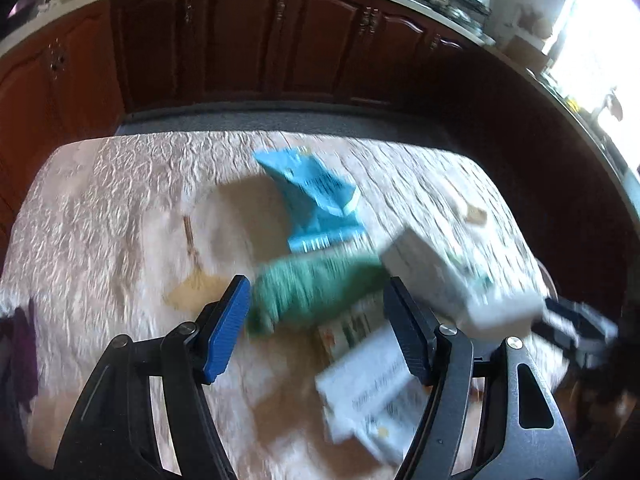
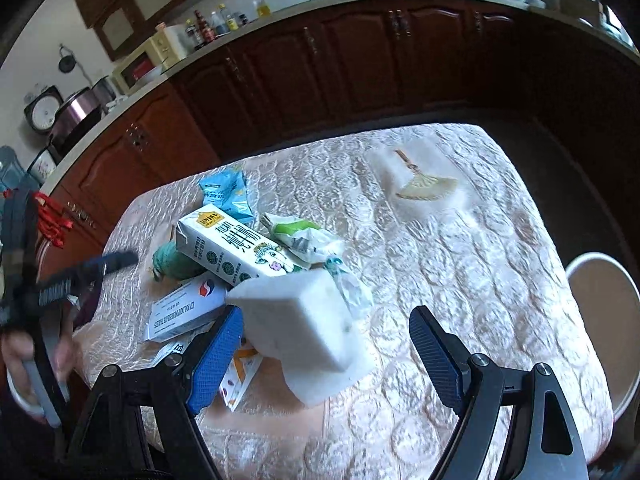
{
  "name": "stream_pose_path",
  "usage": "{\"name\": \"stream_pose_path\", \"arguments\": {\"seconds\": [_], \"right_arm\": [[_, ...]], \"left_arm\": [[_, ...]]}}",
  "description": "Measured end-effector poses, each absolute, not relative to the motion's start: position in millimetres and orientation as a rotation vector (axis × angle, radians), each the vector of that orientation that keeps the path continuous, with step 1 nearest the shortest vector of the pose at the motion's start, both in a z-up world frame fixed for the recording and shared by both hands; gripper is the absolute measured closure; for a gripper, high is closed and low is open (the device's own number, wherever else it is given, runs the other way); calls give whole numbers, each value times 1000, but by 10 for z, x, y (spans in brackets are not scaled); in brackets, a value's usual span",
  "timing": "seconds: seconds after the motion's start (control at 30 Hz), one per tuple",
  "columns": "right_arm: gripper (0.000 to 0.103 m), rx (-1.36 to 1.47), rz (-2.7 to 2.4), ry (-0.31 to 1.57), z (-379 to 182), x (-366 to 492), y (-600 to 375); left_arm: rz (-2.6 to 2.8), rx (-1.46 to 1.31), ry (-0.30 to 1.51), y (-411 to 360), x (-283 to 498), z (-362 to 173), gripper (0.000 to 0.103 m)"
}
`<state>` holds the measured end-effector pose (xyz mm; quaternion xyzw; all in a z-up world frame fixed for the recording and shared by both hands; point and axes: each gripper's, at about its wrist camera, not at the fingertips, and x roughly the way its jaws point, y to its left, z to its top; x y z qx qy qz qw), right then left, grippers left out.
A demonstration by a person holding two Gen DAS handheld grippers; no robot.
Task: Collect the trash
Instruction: 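Grasp the blue snack bag with the left tool while the right tool grasps the white sponge, then carry the blue bag and white sponge to the bucket and release both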
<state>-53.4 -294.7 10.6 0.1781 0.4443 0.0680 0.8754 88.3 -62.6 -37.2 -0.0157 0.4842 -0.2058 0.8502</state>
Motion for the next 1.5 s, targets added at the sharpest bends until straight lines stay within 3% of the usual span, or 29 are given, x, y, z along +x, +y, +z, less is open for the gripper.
{"name": "stream_pose_path", "arguments": {"seconds": [0.3, 0.57, 0.6, 0.67, 0.7, 0.73, 0.83, 1.5], "right_arm": [[20, 339, 225, 933, 52, -306, -2893], [20, 305, 280, 930, 5, -212, -2864], [20, 312, 291, 926, -8, -210, -2868], [21, 332, 311, 912, -27, -219, -2875], [31, 346, 318, 901, -33, -236, -2878], [49, 357, 326, 892, -35, -251, -2876], [55, 360, 339, 875, -23, -297, -2837], [57, 479, 327, 679, 618, -915, -3045]], "left_arm": [[-377, -35, 1116, -888, 1842, -767, 34], [-421, -20, 1201, -1152, 2166, -1017, 35], [-420, 2, 1204, -1189, 2161, -1030, 38], [-434, 21, 1203, -1230, 2141, -1045, 62], [-433, 41, 1212, -1258, 2123, -1065, 76], [-423, 56, 1207, -1264, 2102, -1064, 82], [-407, 83, 1168, -1256, 2033, -981, 92], [-403, -4, 903, -668, 996, 272, 94]]}}
